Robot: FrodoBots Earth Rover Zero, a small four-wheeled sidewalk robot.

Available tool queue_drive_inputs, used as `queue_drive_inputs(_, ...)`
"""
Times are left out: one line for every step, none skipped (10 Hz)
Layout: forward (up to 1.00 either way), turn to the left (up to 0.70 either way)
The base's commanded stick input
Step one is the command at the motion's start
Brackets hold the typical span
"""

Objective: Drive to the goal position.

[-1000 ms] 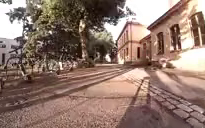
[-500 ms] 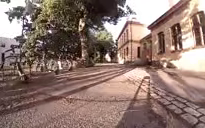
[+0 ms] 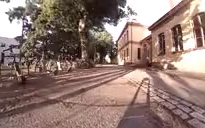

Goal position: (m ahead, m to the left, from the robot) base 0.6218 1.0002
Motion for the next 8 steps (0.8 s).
queue_drive_inputs(0.37, 0.0)
queue_drive_inputs(0.37, 0.0)
queue_drive_inputs(0.37, 0.0)
queue_drive_inputs(0.37, 0.0)
queue_drive_inputs(0.37, 0.0)
queue_drive_inputs(0.37, 0.0)
queue_drive_inputs(0.37, 0.0)
queue_drive_inputs(0.37, 0.0)
